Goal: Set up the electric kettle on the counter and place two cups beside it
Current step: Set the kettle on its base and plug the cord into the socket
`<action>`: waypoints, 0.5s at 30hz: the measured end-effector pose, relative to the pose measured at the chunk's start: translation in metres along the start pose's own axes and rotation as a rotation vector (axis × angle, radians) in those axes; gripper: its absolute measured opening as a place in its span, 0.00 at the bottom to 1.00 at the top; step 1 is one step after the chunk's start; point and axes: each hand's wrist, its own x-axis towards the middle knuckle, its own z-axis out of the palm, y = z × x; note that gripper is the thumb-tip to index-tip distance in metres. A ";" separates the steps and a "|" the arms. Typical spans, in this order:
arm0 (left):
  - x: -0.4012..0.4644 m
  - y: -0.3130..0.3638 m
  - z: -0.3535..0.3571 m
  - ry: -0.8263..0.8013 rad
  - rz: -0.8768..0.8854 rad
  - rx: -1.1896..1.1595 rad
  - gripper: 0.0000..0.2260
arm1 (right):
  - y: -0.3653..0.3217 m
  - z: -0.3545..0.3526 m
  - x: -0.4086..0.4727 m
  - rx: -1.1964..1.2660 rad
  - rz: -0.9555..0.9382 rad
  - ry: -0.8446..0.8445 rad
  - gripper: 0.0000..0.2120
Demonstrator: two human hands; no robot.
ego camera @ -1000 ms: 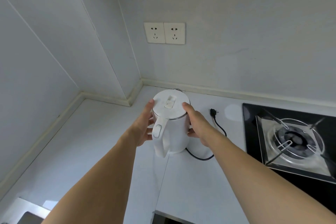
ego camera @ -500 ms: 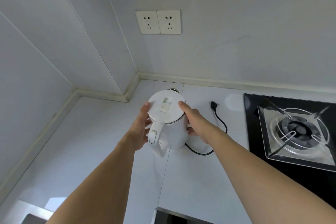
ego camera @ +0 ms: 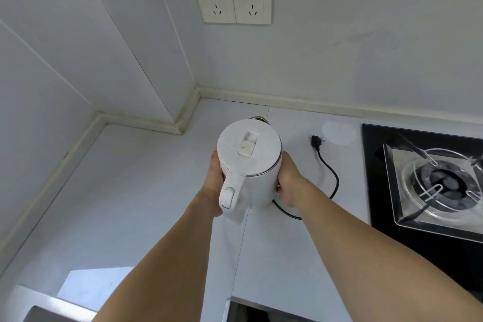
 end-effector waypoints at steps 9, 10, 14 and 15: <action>0.001 -0.001 -0.003 -0.001 -0.014 -0.053 0.30 | 0.005 0.002 0.009 0.017 0.002 0.046 0.14; -0.001 0.000 -0.001 0.005 -0.018 -0.055 0.30 | 0.005 0.002 0.009 0.013 0.004 0.055 0.14; -0.006 -0.003 0.003 0.072 -0.008 -0.047 0.31 | 0.008 0.001 -0.001 0.017 0.017 0.062 0.16; -0.007 -0.005 0.003 0.108 0.004 -0.057 0.31 | 0.010 0.001 -0.004 0.027 0.022 0.067 0.15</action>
